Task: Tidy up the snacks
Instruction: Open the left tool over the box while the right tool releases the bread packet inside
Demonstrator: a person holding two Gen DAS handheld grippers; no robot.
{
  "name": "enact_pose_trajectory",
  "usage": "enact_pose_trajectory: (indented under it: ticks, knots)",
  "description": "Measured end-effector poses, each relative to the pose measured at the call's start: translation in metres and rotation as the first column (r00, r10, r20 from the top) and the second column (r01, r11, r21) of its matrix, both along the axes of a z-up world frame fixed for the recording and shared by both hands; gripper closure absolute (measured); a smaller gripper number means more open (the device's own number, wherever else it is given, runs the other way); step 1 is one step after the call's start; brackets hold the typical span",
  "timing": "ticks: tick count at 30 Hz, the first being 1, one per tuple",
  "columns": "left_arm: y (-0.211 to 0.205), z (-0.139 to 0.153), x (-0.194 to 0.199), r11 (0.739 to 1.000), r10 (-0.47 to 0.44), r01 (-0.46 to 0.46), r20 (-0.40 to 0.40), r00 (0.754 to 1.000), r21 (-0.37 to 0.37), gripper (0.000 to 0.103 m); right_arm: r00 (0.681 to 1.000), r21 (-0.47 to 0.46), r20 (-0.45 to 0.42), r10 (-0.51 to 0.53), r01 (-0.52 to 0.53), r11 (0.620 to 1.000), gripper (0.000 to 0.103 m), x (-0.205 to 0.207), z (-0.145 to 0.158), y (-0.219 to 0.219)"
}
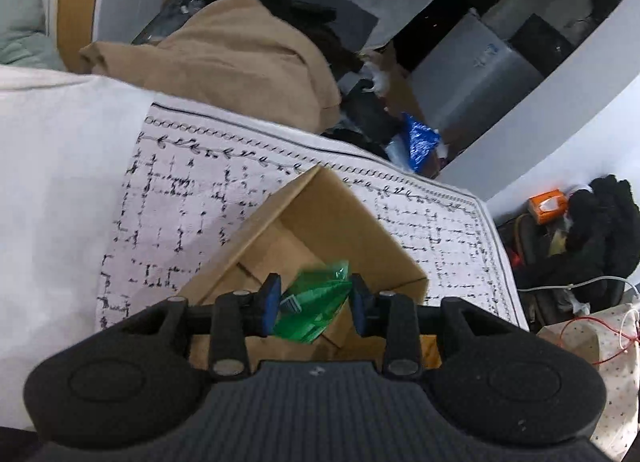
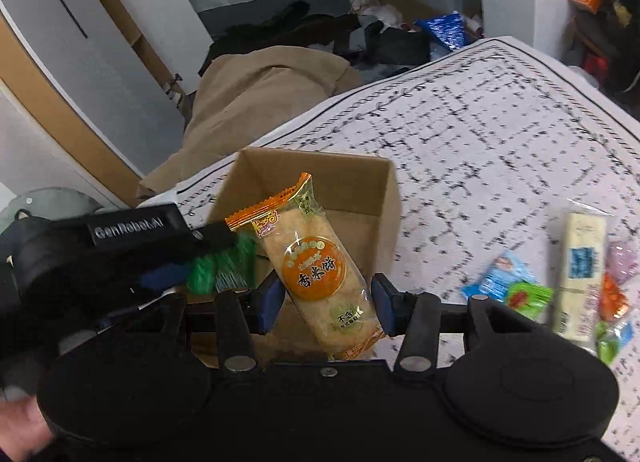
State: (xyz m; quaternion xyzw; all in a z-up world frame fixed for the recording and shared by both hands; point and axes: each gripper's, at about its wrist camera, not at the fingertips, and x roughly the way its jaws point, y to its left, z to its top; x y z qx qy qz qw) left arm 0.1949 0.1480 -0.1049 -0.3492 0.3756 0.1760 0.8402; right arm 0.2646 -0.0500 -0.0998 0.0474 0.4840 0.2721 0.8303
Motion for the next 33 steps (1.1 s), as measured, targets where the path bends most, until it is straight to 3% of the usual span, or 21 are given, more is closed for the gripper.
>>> enact_pose_trajectory:
  ticks: [6, 8, 10, 14, 21, 31, 33]
  knots:
    - [0.005, 0.003, -0.008, 0.998, 0.069, -0.069, 0.003, 0.998, -0.013, 0.048, 0.999, 0.035, -0.045, -0.012, 0.014, 0.999, 0.055, 0.010, -0.008, 0.011]
    - [0.005, 0.004, -0.011, 0.996, 0.085, -0.085, 0.012, 0.996, -0.004, 0.039, 0.998, 0.039, -0.056, -0.014, 0.017, 0.999, 0.051, 0.010, -0.009, 0.010]
    - [0.006, 0.005, -0.012, 0.995, 0.103, -0.103, 0.012, 0.995, -0.001, 0.035, 0.998, 0.031, -0.053, -0.014, 0.015, 0.999, 0.041, 0.007, -0.008, 0.008]
    - [0.005, 0.003, -0.011, 0.993, 0.120, -0.120, -0.005, 0.993, -0.014, 0.019, 0.999, -0.015, -0.017, -0.041, 0.041, 0.999, 0.037, 0.003, -0.004, -0.003]
    - [-0.010, 0.000, -0.006, 0.997, 0.075, -0.076, -0.041, 0.996, -0.010, 0.015, 0.997, -0.035, -0.001, -0.073, 0.073, 0.997, 0.029, -0.006, 0.001, -0.033]
    - [-0.038, 0.002, -0.005, 1.000, 0.025, -0.024, -0.071, 0.997, 0.011, 0.011, 0.991, -0.075, 0.022, -0.130, 0.131, 0.988, 0.029, -0.018, 0.005, -0.079]
    - [-0.046, 0.005, -0.005, 0.999, 0.010, -0.007, -0.061, 0.998, 0.045, 0.011, 0.990, -0.077, 0.029, -0.137, 0.139, 0.987, 0.028, -0.022, 0.006, -0.089]
